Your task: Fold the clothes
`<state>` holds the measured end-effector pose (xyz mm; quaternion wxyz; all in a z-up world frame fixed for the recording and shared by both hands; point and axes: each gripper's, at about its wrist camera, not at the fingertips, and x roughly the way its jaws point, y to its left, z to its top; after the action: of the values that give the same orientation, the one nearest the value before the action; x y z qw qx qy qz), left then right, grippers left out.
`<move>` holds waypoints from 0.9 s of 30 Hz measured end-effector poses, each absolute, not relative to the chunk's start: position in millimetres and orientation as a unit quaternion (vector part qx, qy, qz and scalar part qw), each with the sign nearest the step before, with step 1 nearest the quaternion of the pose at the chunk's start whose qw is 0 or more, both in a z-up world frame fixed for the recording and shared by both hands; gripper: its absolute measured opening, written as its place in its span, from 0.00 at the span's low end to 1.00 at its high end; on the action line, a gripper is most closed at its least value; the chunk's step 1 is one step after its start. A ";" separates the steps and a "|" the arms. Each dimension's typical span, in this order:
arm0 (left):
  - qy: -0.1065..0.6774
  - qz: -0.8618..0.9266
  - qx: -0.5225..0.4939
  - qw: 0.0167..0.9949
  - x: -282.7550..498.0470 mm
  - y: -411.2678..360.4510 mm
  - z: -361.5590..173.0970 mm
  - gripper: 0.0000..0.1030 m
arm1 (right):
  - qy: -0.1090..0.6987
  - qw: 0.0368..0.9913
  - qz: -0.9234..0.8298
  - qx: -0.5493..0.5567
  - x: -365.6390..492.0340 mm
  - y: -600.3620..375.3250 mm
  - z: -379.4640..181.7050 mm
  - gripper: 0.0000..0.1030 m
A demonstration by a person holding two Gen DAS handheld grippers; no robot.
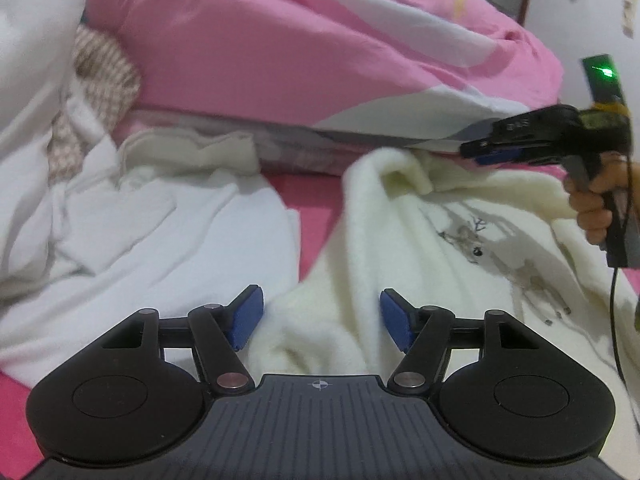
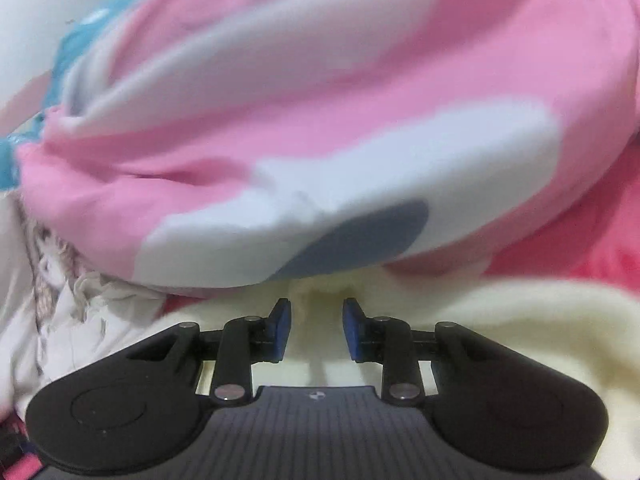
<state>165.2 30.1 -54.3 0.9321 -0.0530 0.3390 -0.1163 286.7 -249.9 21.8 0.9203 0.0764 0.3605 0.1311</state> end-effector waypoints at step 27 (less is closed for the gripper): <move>0.296 -0.121 -0.127 0.939 116.3 89.1 31.0 0.66 | 0.411 0.819 0.208 0.344 188.3 -361.4 49.0 0.32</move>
<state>116.3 89.1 31.0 0.9389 -0.1269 0.2961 -0.1211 188.3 -361.4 49.0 0.8186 0.3436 0.4105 0.2082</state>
